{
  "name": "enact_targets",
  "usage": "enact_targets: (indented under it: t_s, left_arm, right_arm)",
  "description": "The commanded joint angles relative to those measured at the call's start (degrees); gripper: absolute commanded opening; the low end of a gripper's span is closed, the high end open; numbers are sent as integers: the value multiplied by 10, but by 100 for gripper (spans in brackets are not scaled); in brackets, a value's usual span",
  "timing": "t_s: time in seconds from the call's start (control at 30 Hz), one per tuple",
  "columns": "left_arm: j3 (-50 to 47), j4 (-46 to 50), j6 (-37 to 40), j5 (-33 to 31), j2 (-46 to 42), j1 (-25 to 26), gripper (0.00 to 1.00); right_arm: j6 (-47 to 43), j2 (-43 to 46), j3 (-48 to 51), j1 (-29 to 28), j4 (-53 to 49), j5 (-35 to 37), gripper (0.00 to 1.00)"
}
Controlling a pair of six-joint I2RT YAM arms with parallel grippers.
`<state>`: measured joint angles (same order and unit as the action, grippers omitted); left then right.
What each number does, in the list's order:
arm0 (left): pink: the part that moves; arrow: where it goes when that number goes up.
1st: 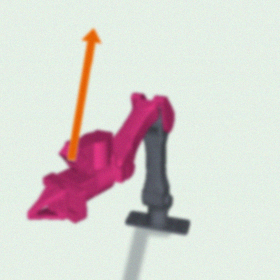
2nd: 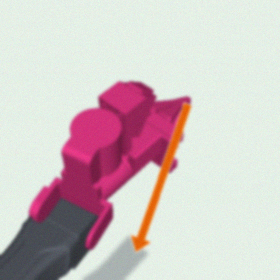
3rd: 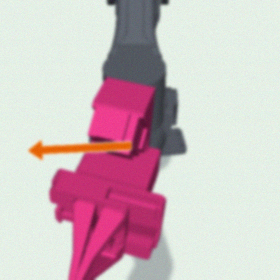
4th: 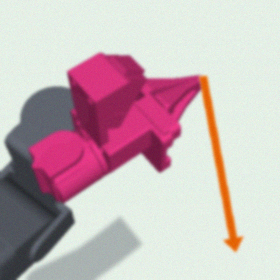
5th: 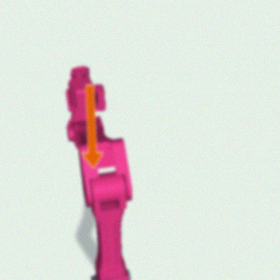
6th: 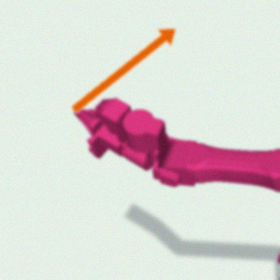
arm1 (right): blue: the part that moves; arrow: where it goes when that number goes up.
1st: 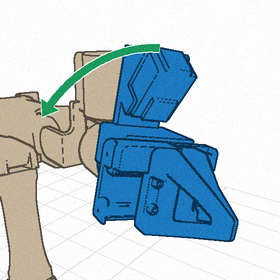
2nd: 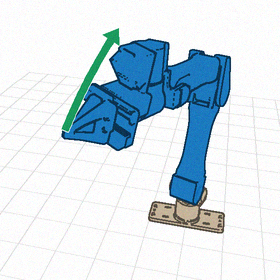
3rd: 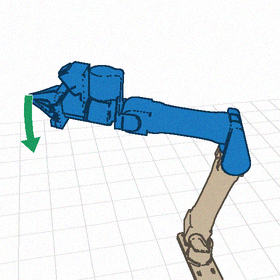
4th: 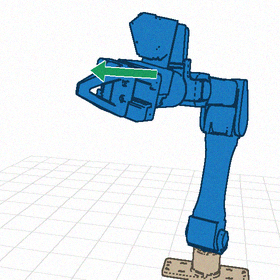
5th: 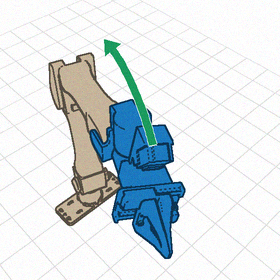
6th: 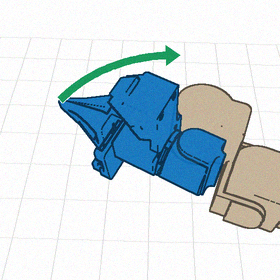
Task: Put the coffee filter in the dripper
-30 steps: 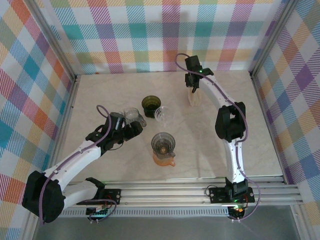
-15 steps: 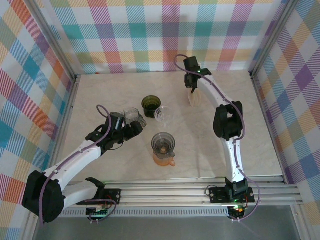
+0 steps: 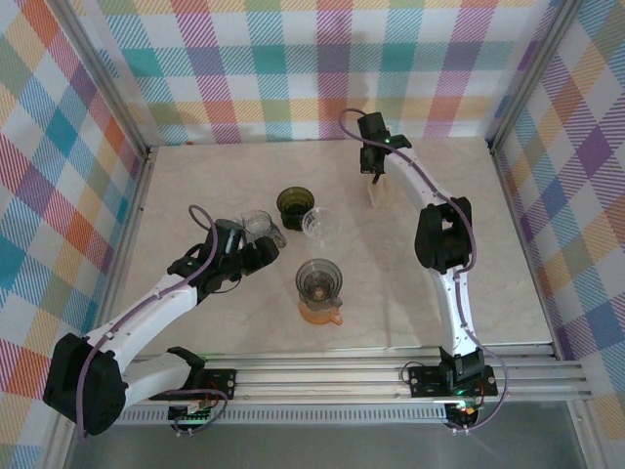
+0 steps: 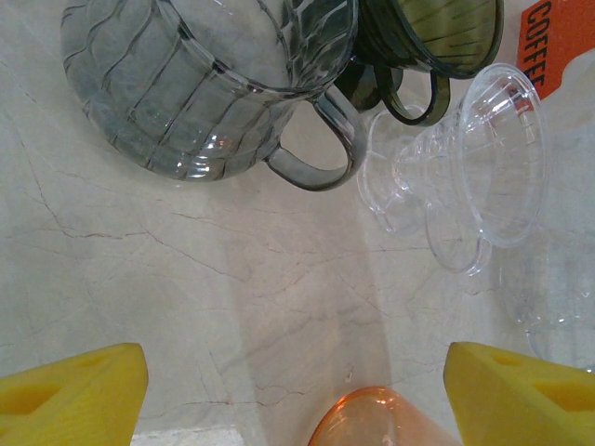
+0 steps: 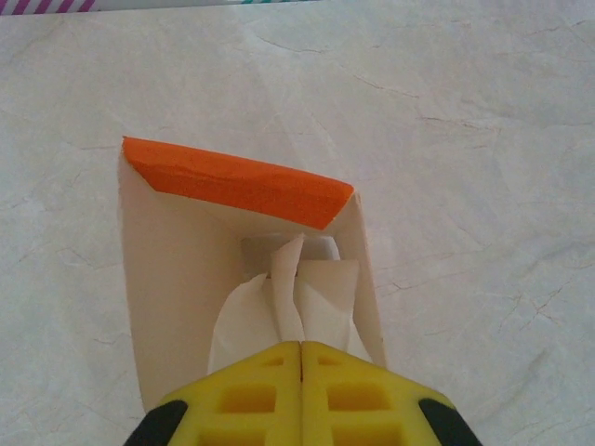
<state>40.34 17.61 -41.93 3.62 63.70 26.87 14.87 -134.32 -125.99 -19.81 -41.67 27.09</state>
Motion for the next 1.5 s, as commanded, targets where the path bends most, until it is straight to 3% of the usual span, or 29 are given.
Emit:
enact_targets:
  t_s: [0.0,1.0,1.23,1.47]
  left_arm:
    - [20,-5,8,3,5,4,83]
    - [23,-5,8,5,2,4,84]
    - [35,12,9,7,-18,4,84]
    - [25,31,5,18,-69,4,84]
  right_arm:
    - [-2,9,-14,5,0,14,2]
    - [-33,136,45,4,54,14,0]
    - [-40,216,83,-8,58,12,0]
    - [-11,367,216,-44,47,-14,0]
